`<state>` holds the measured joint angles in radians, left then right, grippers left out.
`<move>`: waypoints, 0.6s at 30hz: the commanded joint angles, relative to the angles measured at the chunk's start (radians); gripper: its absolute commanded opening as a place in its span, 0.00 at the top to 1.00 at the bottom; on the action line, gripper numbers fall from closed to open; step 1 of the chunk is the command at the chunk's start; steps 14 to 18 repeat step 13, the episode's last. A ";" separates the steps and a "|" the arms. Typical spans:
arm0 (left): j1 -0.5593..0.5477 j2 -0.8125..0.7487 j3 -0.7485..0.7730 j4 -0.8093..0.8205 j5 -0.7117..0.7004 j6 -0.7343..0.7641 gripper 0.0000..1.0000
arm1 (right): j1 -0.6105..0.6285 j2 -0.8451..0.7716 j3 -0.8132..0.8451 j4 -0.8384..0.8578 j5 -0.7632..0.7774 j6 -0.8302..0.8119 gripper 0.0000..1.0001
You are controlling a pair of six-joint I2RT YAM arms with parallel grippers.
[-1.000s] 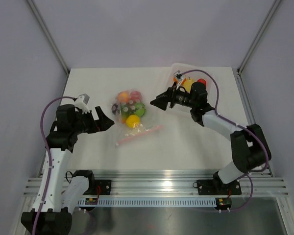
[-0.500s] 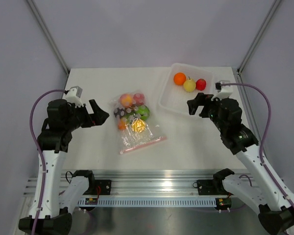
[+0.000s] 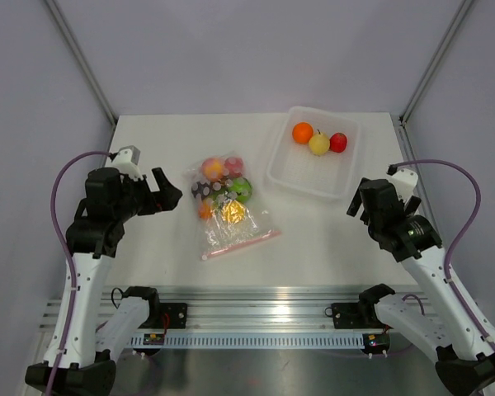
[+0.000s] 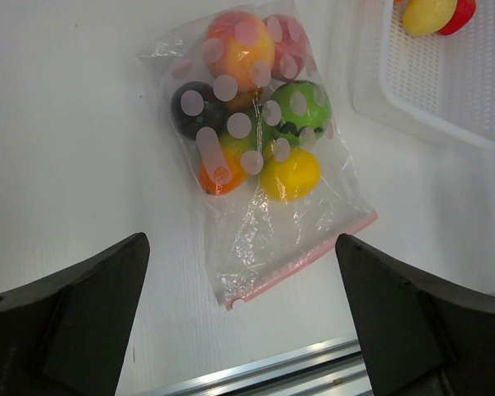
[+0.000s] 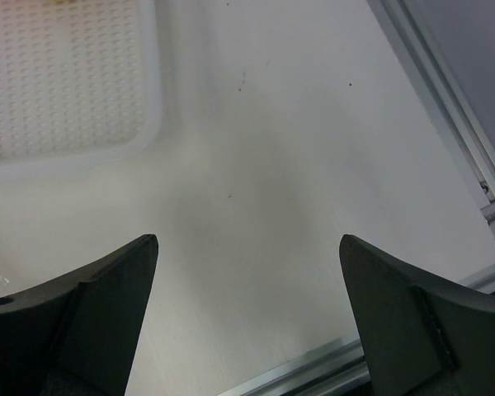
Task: Place the food in the zip-top bag and seal the zipper
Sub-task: Reset both arms
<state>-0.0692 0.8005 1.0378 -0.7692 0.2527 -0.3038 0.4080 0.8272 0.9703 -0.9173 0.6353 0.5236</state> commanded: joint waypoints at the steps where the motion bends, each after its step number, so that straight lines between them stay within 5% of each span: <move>1: -0.004 0.002 0.001 0.042 -0.044 0.005 0.01 | 0.005 -0.002 0.015 -0.054 0.098 0.076 0.01; 18: -0.003 0.019 0.010 0.064 -0.024 0.009 0.01 | 0.006 0.026 0.008 0.000 0.110 0.134 0.00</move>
